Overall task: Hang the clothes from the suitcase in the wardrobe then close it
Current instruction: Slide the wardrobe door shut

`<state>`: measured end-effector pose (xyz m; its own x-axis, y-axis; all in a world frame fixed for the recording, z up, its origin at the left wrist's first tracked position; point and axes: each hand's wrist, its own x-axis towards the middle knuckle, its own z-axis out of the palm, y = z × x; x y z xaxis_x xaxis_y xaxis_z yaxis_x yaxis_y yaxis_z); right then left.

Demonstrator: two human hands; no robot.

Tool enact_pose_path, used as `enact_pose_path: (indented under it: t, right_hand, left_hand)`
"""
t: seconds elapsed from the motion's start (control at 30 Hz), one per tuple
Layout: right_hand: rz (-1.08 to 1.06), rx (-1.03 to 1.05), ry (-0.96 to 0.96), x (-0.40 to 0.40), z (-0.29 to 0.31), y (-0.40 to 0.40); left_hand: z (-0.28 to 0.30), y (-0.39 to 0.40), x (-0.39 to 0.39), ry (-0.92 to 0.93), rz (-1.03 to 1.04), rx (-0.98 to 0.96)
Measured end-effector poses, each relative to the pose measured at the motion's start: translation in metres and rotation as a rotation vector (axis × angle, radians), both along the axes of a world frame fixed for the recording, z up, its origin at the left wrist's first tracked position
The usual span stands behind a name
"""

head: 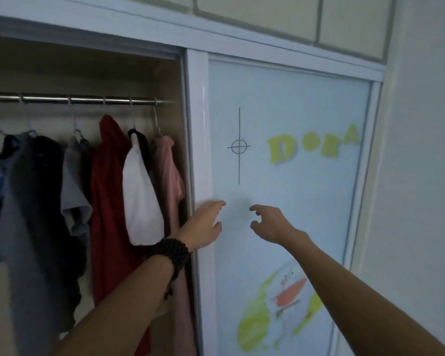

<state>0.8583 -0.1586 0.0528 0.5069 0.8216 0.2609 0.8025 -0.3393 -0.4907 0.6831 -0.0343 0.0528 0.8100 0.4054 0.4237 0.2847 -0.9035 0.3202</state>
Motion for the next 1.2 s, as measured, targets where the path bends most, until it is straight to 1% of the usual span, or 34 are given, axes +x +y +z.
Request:
enact_pose_path:
  t: [0.07, 0.13, 0.23, 0.33, 0.47, 0.6, 0.7, 0.8, 1.0, 1.1, 1.2]
  right_hand:
    - [0.035, -0.065, -0.017, 0.023, -0.009, 0.007]
    - [0.064, -0.102, -0.01, 0.041, -0.02, 0.016]
    - [0.084, -0.106, 0.021, 0.051, -0.033, 0.025]
    - [0.097, -0.093, 0.061, 0.052, -0.047, 0.031]
    - [0.083, 0.025, 0.024, 0.045, -0.057, 0.039]
    - [0.079, 0.061, -0.029, 0.033, -0.059, 0.041]
    - [0.032, 0.055, -0.163, 0.025, -0.062, 0.044]
    - [-0.017, 0.075, -0.313, 0.013, -0.071, 0.052]
    - [-0.023, 0.154, -0.329, -0.03, -0.077, 0.073]
    - [0.0, 0.18, -0.397, -0.064, -0.079, 0.086]
    - [0.047, 0.188, -0.45, -0.111, -0.084, 0.097]
  left_hand:
    - [-0.016, -0.002, 0.026, 0.048, 0.039, 0.185]
    - [-0.032, -0.004, 0.041, 0.115, 0.142, 0.359]
    - [-0.048, -0.001, 0.04, 0.21, 0.269, 0.556]
    - [-0.057, 0.007, 0.034, 0.3, 0.298, 0.681]
    - [-0.059, 0.01, 0.028, 0.333, 0.355, 0.73]
    - [-0.059, 0.01, 0.005, 0.353, 0.413, 0.757]
    - [-0.062, 0.012, -0.018, 0.358, 0.463, 0.75]
    - [-0.062, 0.014, -0.052, 0.367, 0.528, 0.732]
    - [-0.064, 0.015, -0.133, 0.387, 0.729, 0.68]
    - [-0.065, 0.014, -0.177, 0.427, 0.857, 0.643]
    - [-0.069, 0.015, -0.219, 0.407, 0.984, 0.552]
